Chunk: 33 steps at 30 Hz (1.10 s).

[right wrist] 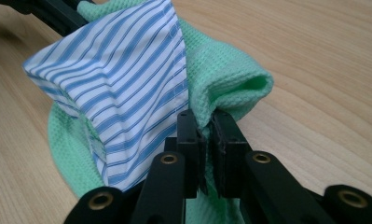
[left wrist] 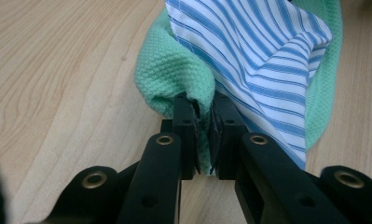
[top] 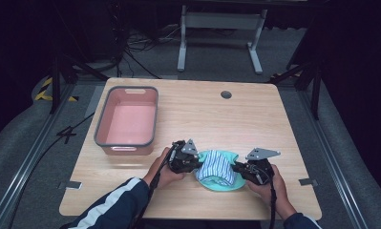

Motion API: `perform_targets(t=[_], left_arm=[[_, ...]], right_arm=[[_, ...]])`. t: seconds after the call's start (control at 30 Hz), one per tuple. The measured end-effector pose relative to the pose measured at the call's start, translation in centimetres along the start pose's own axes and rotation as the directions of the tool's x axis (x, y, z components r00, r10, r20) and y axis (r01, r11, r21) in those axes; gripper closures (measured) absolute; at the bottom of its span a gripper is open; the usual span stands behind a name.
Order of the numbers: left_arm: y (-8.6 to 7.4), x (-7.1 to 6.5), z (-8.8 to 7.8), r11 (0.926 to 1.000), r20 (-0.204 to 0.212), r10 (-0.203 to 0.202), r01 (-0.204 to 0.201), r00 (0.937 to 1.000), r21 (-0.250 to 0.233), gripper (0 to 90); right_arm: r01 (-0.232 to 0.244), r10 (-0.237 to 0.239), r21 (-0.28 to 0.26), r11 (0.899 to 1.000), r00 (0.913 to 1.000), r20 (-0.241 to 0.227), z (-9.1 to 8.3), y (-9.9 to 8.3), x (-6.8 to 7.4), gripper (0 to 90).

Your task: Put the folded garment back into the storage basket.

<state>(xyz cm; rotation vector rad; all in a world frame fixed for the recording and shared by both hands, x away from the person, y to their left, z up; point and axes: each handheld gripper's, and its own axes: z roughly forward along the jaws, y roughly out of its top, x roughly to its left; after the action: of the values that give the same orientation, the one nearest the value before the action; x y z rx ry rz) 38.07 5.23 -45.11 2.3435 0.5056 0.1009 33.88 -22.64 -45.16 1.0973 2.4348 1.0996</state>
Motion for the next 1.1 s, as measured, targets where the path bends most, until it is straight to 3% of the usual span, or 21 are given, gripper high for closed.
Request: perform_targets(t=[0.3, 0.67, 1.1], left_arm=[[1.7, 0.4, -0.7, 0.9994, -0.006, 0.03, -0.03, 0.9995, 0.018, 82.7], [3.2, 1.6, -2.5, 0.9994, -0.056, 0.035, -0.034, 0.9978, 0.004, 82.7], [4.4, 2.9, -6.5, 0.9987, -0.124, 0.029, -0.034, 0.9919, -0.037, 82.7]], right_arm=[[-0.004, 0.004, -0.018, 1.0, 0.9997, 0.024, -1.3, 1.5, -0.3, 83.4], [0.016, -0.014, -0.042, 0.999, 0.9994, 0.031, -1.9, 4.8, -0.6, 83.4], [0.075, -0.072, -0.078, 0.994, 0.9969, 0.032, -2.1, 9.1, 0.1, 83.3]])
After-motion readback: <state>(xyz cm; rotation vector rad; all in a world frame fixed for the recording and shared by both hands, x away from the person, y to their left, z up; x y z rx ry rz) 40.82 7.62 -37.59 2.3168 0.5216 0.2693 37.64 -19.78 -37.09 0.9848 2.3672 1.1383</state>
